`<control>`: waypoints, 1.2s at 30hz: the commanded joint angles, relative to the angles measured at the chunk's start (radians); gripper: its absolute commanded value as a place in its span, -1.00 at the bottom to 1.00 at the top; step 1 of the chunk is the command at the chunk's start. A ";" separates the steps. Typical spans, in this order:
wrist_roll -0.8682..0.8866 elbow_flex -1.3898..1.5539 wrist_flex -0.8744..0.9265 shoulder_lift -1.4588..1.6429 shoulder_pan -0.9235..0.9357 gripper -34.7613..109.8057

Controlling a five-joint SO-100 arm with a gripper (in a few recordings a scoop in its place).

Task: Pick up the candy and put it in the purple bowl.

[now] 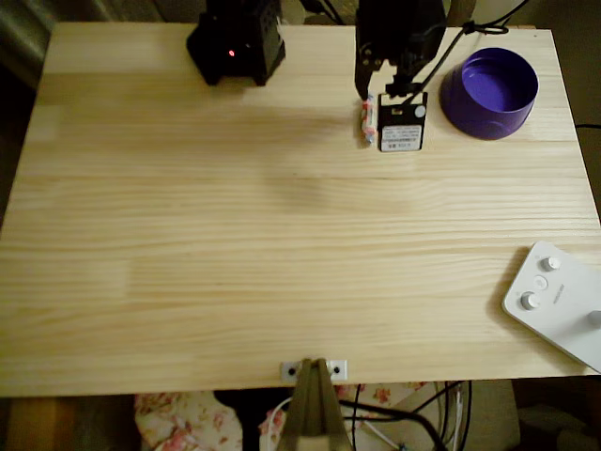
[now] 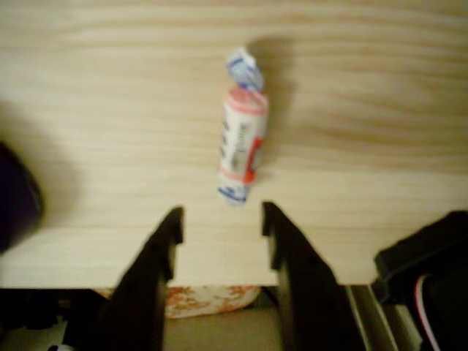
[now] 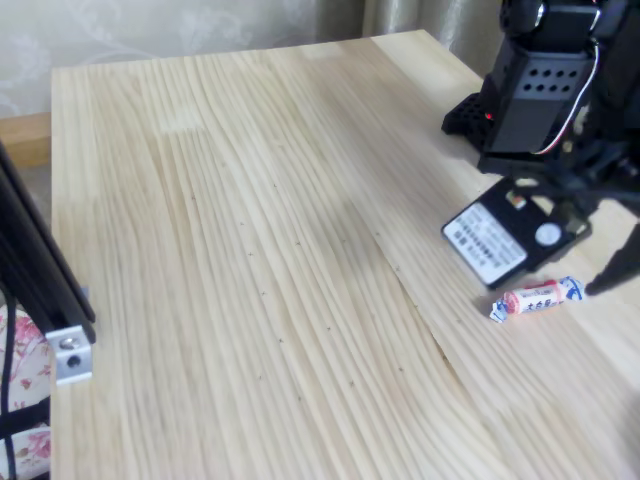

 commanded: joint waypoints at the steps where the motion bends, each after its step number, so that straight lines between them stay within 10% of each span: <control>1: -0.029 -0.087 -0.015 -0.014 -0.006 -0.24; 36: 0.002 0.048 -0.193 -0.140 -0.034 -0.21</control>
